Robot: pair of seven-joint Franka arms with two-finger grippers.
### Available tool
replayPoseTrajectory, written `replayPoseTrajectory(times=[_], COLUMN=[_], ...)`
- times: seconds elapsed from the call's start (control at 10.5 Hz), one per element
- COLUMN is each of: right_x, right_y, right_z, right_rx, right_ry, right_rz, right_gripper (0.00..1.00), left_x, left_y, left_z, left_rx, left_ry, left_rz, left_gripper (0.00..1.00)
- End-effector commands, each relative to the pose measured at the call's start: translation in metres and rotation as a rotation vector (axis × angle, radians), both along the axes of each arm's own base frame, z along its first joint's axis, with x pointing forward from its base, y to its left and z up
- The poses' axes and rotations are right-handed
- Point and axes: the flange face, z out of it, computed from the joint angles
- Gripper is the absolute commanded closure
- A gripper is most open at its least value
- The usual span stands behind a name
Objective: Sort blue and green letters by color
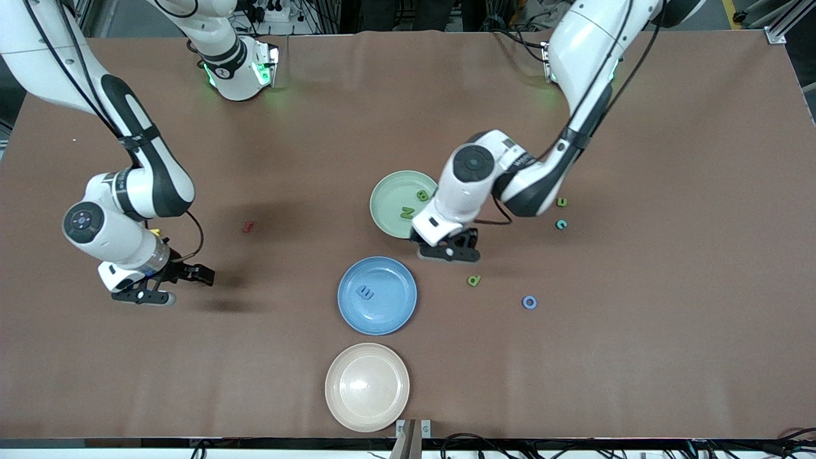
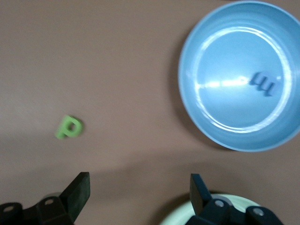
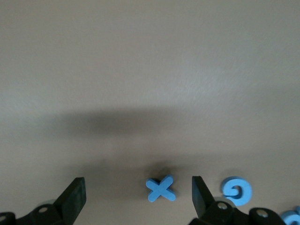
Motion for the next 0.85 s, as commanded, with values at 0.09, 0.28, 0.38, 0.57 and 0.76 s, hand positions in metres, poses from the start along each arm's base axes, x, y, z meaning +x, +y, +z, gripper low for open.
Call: replayPoseTrajectory(times=[0.09, 0.28, 0.38, 0.57, 0.76], right_x=[-0.031, -0.032, -0.032, -0.030, -0.030], right_y=[-0.004, -0.010, -0.020, -0.026, -0.021], right_z=[-0.022, -0.034, -0.044, -0.053, -0.055], right_rx=[0.004, 0.018, 0.016, 0.016, 0.013], right_ry=[0.014, 0.017, 0.012, 0.001, 0.002], right_rz=[0.003, -0.020, -0.043, -0.060, -0.052], right_gripper=[0.00, 0.00, 0.00, 0.00, 0.00], left_x=[0.048, 0.069, 0.070, 0.081, 0.079], left_y=[0.040, 0.057, 0.060, 0.081, 0.079], left_z=[-0.027, -0.052, -0.059, -0.071, -0.075], left_rx=[0.017, 0.008, 0.011, 0.054, 0.056], left_ry=[-0.010, -0.030, -0.041, -0.055, -0.049], left_rz=[-0.142, -0.216, -0.256, -0.362, -0.369], left_gripper=[0.21, 0.21, 0.21, 0.21, 0.21])
